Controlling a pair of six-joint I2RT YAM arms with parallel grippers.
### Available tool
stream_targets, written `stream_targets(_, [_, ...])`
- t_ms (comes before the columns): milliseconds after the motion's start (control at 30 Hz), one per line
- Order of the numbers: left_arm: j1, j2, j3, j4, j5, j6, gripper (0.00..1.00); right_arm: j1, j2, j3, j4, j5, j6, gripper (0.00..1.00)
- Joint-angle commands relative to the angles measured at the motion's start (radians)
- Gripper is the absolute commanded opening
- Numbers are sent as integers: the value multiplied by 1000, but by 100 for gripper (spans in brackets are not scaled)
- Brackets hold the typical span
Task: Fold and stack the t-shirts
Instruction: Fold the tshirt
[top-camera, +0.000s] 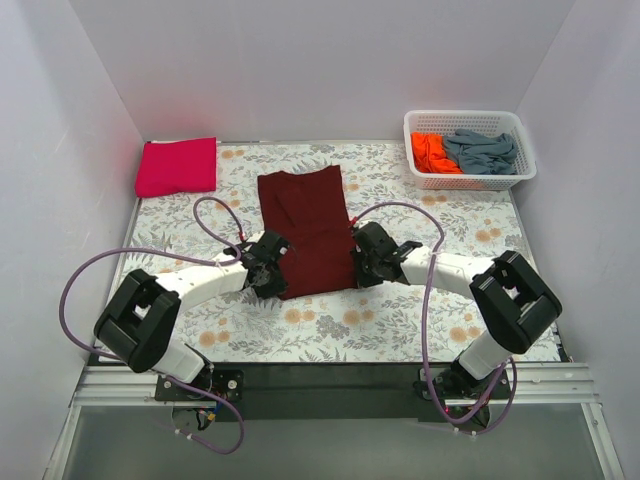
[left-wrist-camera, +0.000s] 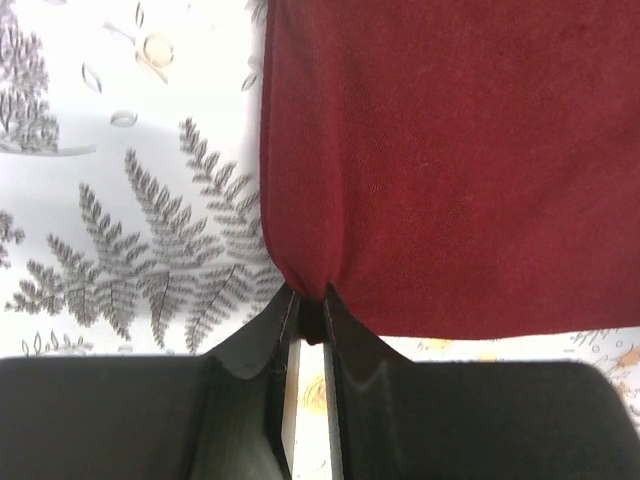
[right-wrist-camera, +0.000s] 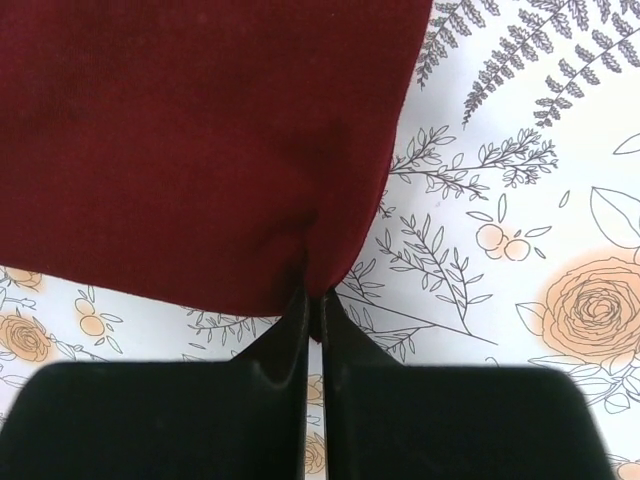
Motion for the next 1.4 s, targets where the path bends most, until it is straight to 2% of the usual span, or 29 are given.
stream_targets(0, [-10, -29, -44, -152, 46, -12, 0, 13, 67, -139, -271, -46, -22, 1])
stream_targets(167, [-79, -152, -55, -279, 120, -70, 0, 28, -69, -188, -438, -93, -39, 1])
stream_targets(333, [-235, -308, -70, -469, 157, -238, 0, 66, -302, -219, -646, -193, -21, 1])
stream_targets(367, [-283, -366, -81, -487, 201, -266, 0, 80, -335, -214, -727, -204, -18, 1])
stream_targets(467, [-352, -453, -95, -512, 261, -331, 0, 85, -451, -181, -829, -222, -10, 1])
stream_targets(567, [-352, -459, -23, -550, 232, -294, 0, 85, -505, -75, -906, -185, -13, 1])
stream_targets(600, [-351, -447, 59, -567, 179, -285, 0, 85, -490, -35, -944, -162, -18, 1])
stream_targets(633, [-348, -433, 97, -599, 142, -274, 0, 85, -479, 55, -961, -112, -32, 1])
stream_targets(700, [-314, -398, 195, -616, 90, -219, 0, 76, -439, 135, -978, -49, -47, 1])
stream_targets(833, [-194, -359, 285, -572, 95, -106, 0, 43, -355, 298, -981, -1, -99, 1])
stream_targets(967, [-86, -327, 322, -525, 109, -32, 0, 10, -271, 419, -978, 34, -163, 1])
stream_targets(1367, [97, -204, 353, -383, 187, 104, 0, -110, -31, 726, -934, 43, -283, 1])
